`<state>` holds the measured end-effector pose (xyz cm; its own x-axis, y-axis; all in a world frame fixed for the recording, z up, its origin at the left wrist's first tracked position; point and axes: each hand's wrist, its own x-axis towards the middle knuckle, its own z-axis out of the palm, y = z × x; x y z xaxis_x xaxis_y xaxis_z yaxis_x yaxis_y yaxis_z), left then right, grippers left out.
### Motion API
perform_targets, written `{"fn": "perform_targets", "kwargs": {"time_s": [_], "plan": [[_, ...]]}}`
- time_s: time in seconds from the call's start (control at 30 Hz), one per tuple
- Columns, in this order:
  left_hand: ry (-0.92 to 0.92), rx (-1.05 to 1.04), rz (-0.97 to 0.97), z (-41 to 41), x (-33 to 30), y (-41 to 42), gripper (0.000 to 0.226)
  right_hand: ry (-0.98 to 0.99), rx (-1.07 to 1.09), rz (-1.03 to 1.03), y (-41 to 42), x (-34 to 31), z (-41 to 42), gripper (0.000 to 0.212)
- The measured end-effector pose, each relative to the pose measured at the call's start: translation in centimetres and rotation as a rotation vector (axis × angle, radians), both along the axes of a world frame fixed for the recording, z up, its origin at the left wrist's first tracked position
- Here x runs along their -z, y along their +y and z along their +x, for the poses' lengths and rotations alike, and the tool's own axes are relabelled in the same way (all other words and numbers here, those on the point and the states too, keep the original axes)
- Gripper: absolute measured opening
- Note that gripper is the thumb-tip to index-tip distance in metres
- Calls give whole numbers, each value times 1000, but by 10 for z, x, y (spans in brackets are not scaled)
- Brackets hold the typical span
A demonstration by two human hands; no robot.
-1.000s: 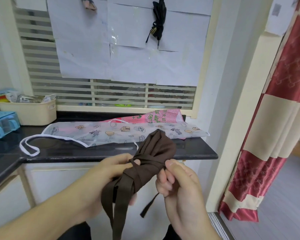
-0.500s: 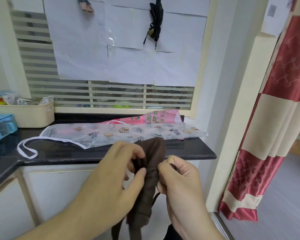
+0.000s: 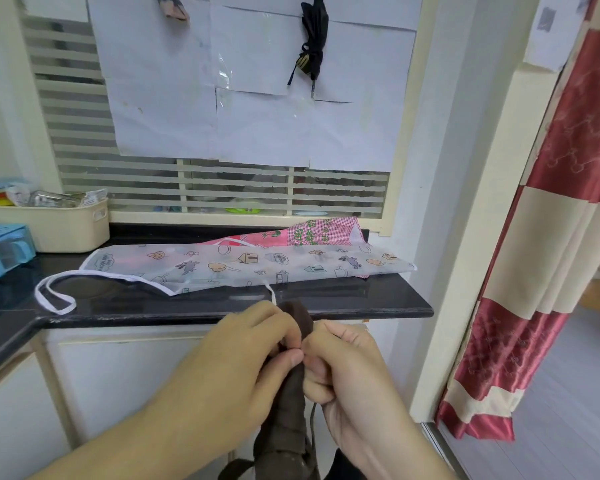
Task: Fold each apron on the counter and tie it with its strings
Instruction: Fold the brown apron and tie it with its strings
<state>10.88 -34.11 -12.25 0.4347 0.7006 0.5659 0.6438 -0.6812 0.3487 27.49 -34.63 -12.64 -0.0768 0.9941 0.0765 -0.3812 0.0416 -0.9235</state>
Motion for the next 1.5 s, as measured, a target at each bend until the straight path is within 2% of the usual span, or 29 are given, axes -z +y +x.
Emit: {"fn": "perform_targets", "kwargs": {"time_s": [0.1,0.17,0.27,0.4,0.53,0.63,0.73,0.83,0.97,1.03,1.1,1.17,1.23,1.3,1.37,1.43,1.5], "plan": [[-42,-14,-91,-1,5,3,14,130,-87,-16,-1,2,2,37],[-173,-42,-174,-1,10,5,15,220,-149,7,-3,2,3,22],[-364,-85,-333,1,11,9,14,231,-208,65,-6,2,3,5],[-500,27,-563,1,7,10,12,40,-197,133,-7,2,6,12],[-542,128,-648,-1,1,9,22,-128,-174,281,-6,-3,6,10],[-554,208,-706,-5,-2,9,18,-256,-101,370,-7,-9,6,8],[-578,258,-740,-11,-1,11,17,-398,-12,407,-6,-14,7,25],[-537,284,-762,-13,-1,11,15,-525,47,408,-4,-16,6,26],[-498,268,-750,-9,4,13,8,-787,181,491,1,-19,5,22],[-492,272,-736,-6,5,12,22,-921,206,540,3,-23,5,25],[-496,264,-725,-3,5,12,26,-1008,211,576,6,-27,6,27],[-530,255,-736,-2,3,11,23,-924,182,558,10,-30,7,25],[-535,210,-726,-2,0,9,20,-676,169,466,16,-31,10,24],[-541,124,-687,-2,-2,8,31,-487,298,371,21,-27,15,29],[-552,64,-656,-2,-4,9,31,-532,401,353,20,-22,20,26],[-551,40,-643,-2,-5,10,30,-637,309,372,16,-16,21,28],[-558,24,-636,-1,-4,12,30,-573,217,353,15,-15,21,26]]}}
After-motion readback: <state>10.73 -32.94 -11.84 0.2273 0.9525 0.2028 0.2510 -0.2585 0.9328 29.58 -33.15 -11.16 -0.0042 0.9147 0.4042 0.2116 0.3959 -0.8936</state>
